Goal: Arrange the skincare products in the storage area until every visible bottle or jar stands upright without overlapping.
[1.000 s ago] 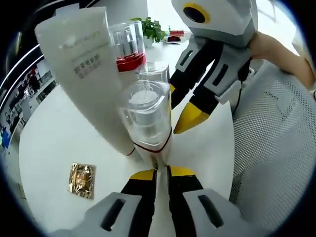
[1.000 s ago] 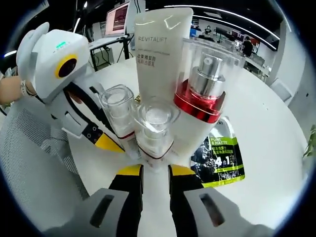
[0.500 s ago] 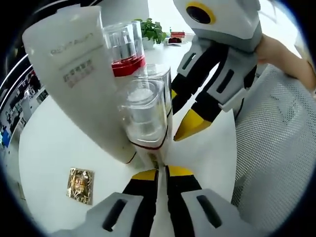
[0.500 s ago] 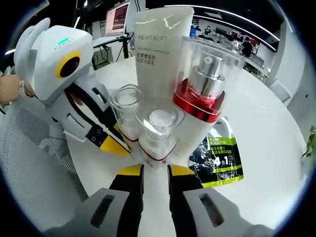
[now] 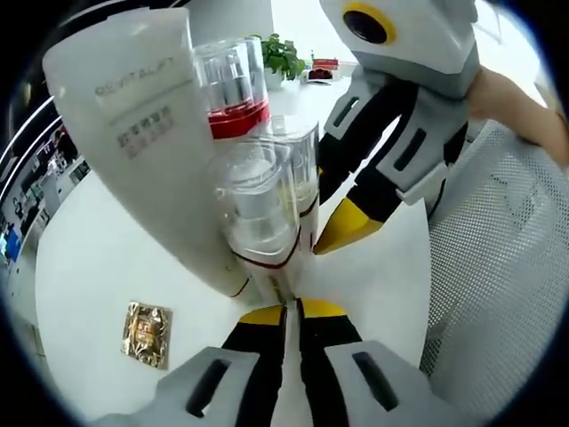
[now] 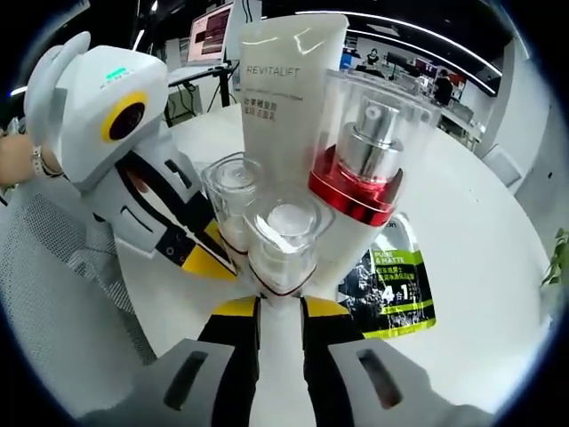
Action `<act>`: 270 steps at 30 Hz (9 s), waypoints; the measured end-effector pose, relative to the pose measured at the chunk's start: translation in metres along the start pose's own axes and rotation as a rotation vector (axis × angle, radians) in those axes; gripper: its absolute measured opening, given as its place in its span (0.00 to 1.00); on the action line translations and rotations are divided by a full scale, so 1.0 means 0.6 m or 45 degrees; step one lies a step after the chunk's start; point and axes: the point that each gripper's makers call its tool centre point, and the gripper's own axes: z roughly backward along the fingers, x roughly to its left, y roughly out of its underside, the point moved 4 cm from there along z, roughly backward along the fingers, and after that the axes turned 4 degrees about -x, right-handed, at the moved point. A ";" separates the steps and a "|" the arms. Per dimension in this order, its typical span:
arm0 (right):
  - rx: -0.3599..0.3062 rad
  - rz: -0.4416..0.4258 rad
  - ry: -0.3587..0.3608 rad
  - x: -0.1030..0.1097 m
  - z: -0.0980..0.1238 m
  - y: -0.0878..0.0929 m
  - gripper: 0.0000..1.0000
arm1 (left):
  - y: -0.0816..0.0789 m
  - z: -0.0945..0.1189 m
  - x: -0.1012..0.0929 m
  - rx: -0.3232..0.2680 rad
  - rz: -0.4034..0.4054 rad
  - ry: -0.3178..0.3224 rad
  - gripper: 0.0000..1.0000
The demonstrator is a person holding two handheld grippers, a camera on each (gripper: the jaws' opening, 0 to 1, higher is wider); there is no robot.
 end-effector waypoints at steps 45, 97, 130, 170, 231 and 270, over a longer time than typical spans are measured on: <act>-0.128 -0.063 0.075 0.025 0.064 -0.010 0.57 | -0.063 0.128 -0.017 -0.220 0.108 -0.055 0.35; -0.318 -0.134 0.123 0.046 0.109 -0.059 1.00 | 0.115 0.205 0.116 -0.069 0.340 -0.300 0.77; -0.299 -0.181 0.136 0.037 0.106 -0.049 1.00 | 0.195 0.166 0.179 0.229 0.272 -0.246 0.55; -0.298 -0.231 0.137 0.032 0.103 -0.032 0.97 | 0.168 0.135 0.179 0.292 0.123 -0.120 0.39; -0.138 -0.403 0.246 -0.209 0.036 0.076 0.63 | 0.207 0.173 0.199 0.355 -0.137 0.163 0.39; -0.047 -0.413 0.187 -0.249 -0.010 0.099 0.06 | 0.132 0.173 0.206 0.202 -0.131 0.096 0.45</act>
